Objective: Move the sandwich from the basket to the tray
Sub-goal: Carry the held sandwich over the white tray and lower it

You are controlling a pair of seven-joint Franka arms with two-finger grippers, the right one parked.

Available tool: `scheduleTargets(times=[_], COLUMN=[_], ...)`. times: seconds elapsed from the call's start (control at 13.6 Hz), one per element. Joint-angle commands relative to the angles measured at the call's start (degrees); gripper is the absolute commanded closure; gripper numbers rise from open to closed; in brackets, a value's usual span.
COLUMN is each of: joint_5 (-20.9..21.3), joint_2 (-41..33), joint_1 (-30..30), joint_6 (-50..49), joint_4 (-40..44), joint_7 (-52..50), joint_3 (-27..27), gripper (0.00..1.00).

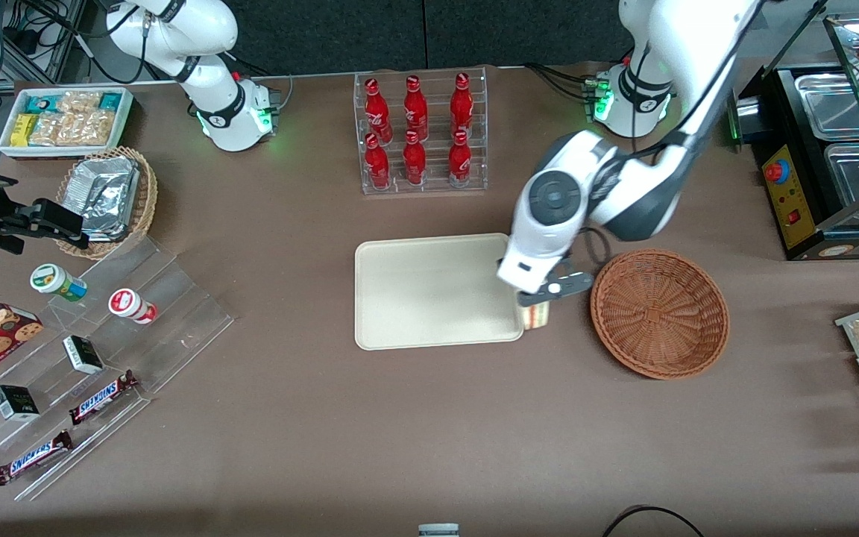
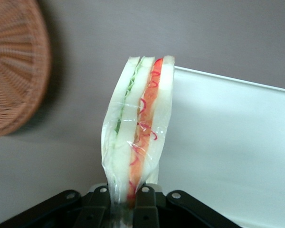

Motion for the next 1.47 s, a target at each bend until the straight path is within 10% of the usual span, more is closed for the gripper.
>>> scheduleTargets(times=[0.0, 0.59, 1.39], joint_5=[1.7, 9.9, 9.7], joint_2=[5.0, 15.8, 21.8], joint_1=[-3.2, -12.7, -15.0], joint_6=[-0.9, -2.3, -5.6], joint_4=[6.5, 17.2, 22.0], joint_7=[-1.5, -4.9, -6.7], joint_3=[0.1, 0.4, 0.7], gripper=[1.0, 1.0, 1.0])
